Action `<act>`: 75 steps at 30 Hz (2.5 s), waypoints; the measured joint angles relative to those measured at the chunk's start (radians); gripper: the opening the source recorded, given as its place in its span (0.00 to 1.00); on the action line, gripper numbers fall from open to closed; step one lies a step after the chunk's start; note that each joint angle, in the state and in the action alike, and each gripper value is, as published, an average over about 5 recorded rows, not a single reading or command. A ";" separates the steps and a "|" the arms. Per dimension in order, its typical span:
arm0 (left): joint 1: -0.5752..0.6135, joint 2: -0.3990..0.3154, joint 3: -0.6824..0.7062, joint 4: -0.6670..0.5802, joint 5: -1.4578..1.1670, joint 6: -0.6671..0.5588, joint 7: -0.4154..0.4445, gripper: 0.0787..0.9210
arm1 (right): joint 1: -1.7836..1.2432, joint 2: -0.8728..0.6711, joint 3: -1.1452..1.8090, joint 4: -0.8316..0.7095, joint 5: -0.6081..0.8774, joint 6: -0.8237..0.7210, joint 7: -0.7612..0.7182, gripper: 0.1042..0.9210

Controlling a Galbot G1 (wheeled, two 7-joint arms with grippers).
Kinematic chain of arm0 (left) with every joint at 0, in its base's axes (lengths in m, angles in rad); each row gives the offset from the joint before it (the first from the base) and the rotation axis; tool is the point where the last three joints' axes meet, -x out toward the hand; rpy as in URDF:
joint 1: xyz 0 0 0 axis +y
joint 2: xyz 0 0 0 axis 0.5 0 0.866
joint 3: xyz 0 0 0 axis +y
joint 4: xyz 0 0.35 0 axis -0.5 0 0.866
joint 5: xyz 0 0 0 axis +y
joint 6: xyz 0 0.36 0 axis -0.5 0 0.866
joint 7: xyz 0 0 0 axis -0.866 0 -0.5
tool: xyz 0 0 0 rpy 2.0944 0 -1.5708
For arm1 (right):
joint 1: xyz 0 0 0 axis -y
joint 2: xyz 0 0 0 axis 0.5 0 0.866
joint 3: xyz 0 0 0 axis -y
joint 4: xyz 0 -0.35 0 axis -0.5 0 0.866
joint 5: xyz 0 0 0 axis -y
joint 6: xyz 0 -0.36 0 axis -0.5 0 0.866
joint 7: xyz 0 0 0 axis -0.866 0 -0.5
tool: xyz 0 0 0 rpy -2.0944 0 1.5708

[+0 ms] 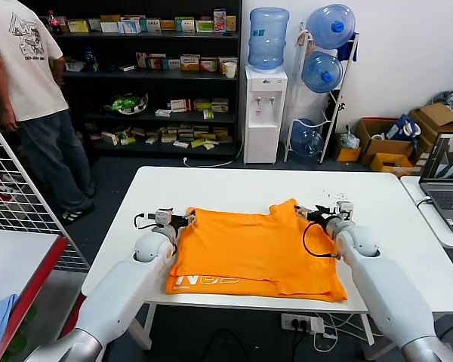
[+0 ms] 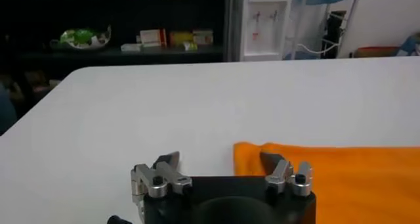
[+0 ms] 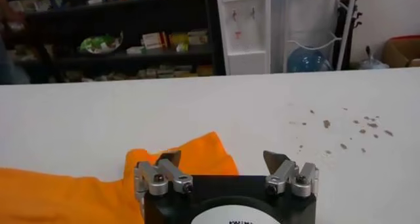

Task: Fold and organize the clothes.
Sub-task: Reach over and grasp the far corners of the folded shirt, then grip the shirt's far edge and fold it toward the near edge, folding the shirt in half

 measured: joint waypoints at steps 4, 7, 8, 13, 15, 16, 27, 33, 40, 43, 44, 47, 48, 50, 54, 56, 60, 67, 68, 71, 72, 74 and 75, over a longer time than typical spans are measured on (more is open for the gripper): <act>-0.007 -0.008 -0.001 0.028 0.011 -0.009 0.011 0.83 | 0.019 0.028 0.000 -0.050 -0.016 0.009 -0.006 0.64; -0.008 -0.009 0.000 0.039 0.016 -0.015 0.018 0.74 | 0.028 0.044 0.001 -0.075 -0.023 0.013 -0.007 0.53; -0.008 -0.009 0.000 0.040 0.017 -0.016 0.020 0.70 | 0.030 0.048 0.001 -0.082 -0.025 0.013 -0.007 0.50; -0.001 -0.003 0.003 0.036 0.021 -0.021 0.028 0.53 | 0.035 0.063 0.005 -0.106 -0.031 0.016 -0.006 0.32; 0.003 0.001 0.002 0.032 0.022 -0.024 0.029 0.46 | 0.035 0.065 0.004 -0.109 -0.031 0.019 -0.005 0.26; 0.006 0.003 0.002 0.029 0.022 -0.025 0.030 0.43 | 0.035 0.065 0.003 -0.109 -0.031 0.021 -0.003 0.22; 0.051 0.051 -0.004 -0.048 0.039 -0.059 0.017 0.06 | -0.018 0.039 -0.002 0.004 -0.011 0.048 0.040 0.02; 0.101 0.101 -0.018 -0.158 0.041 -0.076 0.002 0.02 | -0.102 -0.011 0.002 0.168 0.015 0.039 0.092 0.02; 0.188 0.177 -0.039 -0.324 0.017 -0.075 -0.022 0.02 | -0.245 -0.093 0.034 0.394 0.038 0.007 0.170 0.02; 0.236 0.215 -0.050 -0.405 0.001 -0.065 -0.036 0.02 | -0.318 -0.129 0.054 0.485 0.040 -0.008 0.201 0.02; 0.253 0.229 -0.054 -0.433 -0.005 -0.061 -0.041 0.02 | -0.342 -0.139 0.061 0.514 0.039 -0.014 0.210 0.02; 0.309 0.266 -0.063 -0.515 -0.022 -0.047 -0.059 0.02 | -0.419 -0.166 0.083 0.594 0.032 -0.032 0.235 0.02; 0.328 0.277 -0.066 -0.540 -0.026 -0.043 -0.064 0.02 | -0.444 -0.173 0.091 0.619 0.029 -0.038 0.242 0.02; 0.367 0.294 -0.070 -0.588 -0.032 -0.034 -0.076 0.02 | -0.493 -0.184 0.105 0.664 0.020 -0.047 0.253 0.02; 0.444 0.323 -0.079 -0.666 -0.035 -0.021 -0.093 0.02 | -0.583 -0.199 0.127 0.736 0.001 -0.060 0.269 0.02; 0.478 0.335 -0.083 -0.693 -0.035 -0.017 -0.097 0.02 | -0.620 -0.203 0.135 0.761 -0.008 -0.064 0.274 0.02; 0.529 0.344 -0.087 -0.725 -0.032 -0.015 -0.106 0.02 | -0.672 -0.209 0.145 0.794 -0.023 -0.071 0.283 0.02; 0.586 0.346 -0.103 -0.756 -0.018 -0.017 -0.127 0.23 | -0.724 -0.215 0.154 0.840 -0.038 -0.074 0.296 0.20; 0.592 0.346 -0.106 -0.761 -0.019 -0.017 -0.130 0.26 | -0.730 -0.216 0.155 0.846 -0.040 -0.074 0.298 0.24; 0.607 0.346 -0.114 -0.769 -0.027 -0.012 -0.141 0.36 | -0.746 -0.216 0.158 0.862 -0.043 -0.074 0.303 0.35; 0.610 0.345 -0.116 -0.770 -0.032 -0.010 -0.145 0.39 | -0.750 -0.216 0.159 0.867 -0.044 -0.074 0.304 0.38; 0.614 0.340 -0.122 -0.770 -0.043 -0.005 -0.151 0.47 | -0.759 -0.215 0.160 0.876 -0.046 -0.074 0.308 0.45; 0.616 0.338 -0.124 -0.770 -0.050 -0.002 -0.154 0.50 | -0.763 -0.215 0.161 0.880 -0.047 -0.074 0.309 0.49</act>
